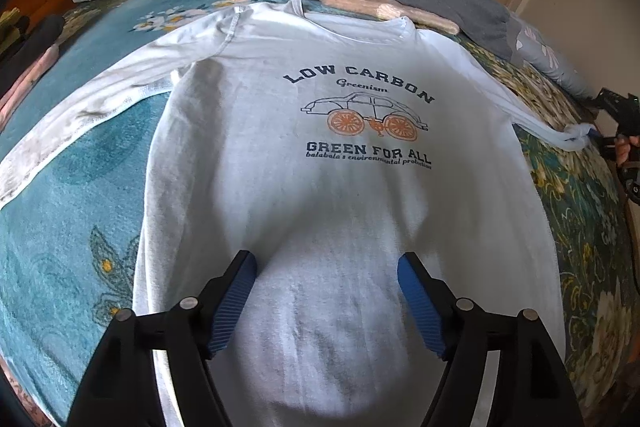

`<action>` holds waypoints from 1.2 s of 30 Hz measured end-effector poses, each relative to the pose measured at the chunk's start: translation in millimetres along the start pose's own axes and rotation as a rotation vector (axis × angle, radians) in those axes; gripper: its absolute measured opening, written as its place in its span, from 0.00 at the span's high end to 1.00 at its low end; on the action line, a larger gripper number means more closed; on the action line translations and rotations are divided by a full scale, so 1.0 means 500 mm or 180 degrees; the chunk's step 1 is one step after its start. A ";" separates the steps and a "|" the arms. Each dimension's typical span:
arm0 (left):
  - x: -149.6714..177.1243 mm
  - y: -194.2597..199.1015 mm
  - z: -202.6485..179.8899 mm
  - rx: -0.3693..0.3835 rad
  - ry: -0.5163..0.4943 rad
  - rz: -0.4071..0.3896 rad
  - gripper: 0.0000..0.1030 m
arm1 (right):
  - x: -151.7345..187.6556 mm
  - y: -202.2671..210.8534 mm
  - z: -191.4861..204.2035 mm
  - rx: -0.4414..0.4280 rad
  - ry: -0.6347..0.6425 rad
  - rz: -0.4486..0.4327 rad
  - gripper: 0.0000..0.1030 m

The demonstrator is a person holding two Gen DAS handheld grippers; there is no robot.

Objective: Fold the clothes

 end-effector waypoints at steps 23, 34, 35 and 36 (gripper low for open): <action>0.001 0.006 0.007 0.0072 0.0093 -0.0010 0.24 | 0.015 0.022 -0.100 0.0597 -0.0163 -0.0200 0.94; -0.001 0.012 0.021 0.0214 0.0249 0.0011 0.24 | 0.012 0.108 -0.075 0.0982 0.0350 -0.0664 0.98; 0.000 0.014 0.023 0.0233 0.0259 0.0013 0.24 | 0.019 0.098 -0.089 0.0980 0.0312 -0.0597 0.98; 0.000 0.018 0.026 0.0257 0.0280 0.0021 0.24 | 0.026 0.089 -0.101 0.0914 0.0245 -0.0561 0.97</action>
Point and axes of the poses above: each gripper's, at about its wrist camera, not at the fingertips, and y roughly against the way its jaws point, z to its left, x to its underside, the point moved 4 cm from there along -y, roughly the way its jaws point, and after that the axes turned 2 degrees about y, right-handed, at the moved point
